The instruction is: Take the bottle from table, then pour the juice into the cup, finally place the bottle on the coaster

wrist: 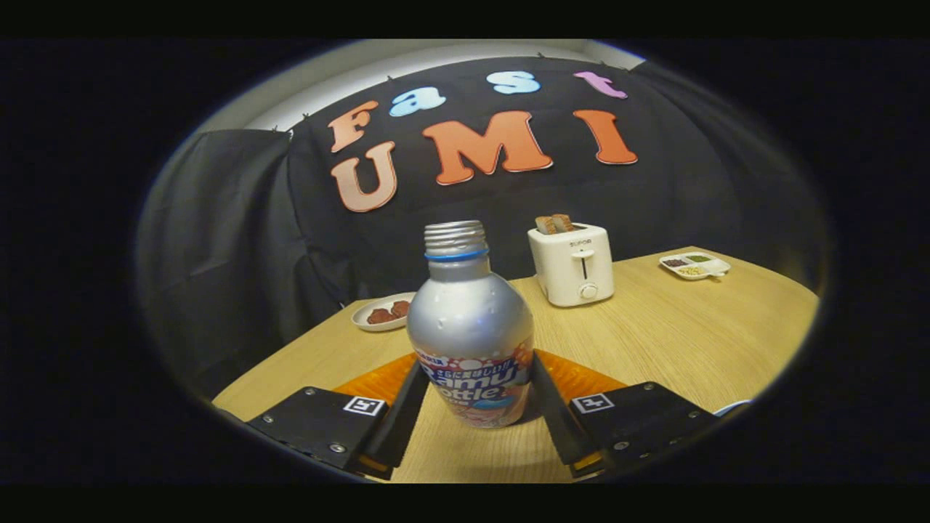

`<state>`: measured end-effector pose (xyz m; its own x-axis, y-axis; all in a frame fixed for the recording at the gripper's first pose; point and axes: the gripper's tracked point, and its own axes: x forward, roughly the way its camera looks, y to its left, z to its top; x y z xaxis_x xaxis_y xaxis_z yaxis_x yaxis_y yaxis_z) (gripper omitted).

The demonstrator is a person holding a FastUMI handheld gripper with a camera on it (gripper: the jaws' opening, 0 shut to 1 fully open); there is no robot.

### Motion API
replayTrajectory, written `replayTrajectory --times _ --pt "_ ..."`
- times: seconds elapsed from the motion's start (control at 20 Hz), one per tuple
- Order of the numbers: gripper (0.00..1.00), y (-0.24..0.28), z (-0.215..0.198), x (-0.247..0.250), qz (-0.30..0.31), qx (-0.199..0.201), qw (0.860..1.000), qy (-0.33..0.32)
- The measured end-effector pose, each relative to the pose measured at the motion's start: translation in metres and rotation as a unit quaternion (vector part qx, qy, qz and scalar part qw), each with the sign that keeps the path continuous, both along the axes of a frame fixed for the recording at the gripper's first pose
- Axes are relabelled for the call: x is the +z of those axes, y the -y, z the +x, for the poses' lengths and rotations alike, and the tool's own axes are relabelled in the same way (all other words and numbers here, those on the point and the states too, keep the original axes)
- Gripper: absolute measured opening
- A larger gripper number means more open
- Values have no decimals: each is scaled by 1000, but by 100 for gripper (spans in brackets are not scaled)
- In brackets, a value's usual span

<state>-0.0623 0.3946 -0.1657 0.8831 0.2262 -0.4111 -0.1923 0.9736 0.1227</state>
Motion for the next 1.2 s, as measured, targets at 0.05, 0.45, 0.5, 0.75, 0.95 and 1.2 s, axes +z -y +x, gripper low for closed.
replayTrajectory --times 0.05,0.45,0.5,0.75,0.95,1.2 --pt "78 0 5 -1 -5 -2 1000 5" --pt "78 2 29 -30 -35 -10 999 -5" --pt "78 3 29 -32 -36 -10 999 -8" --pt "79 1 30 -32 -51 -1 999 7" --pt "82 2 23 -38 -51 -9 999 -16" --pt "97 14 3 -17 -59 -17 998 -29"
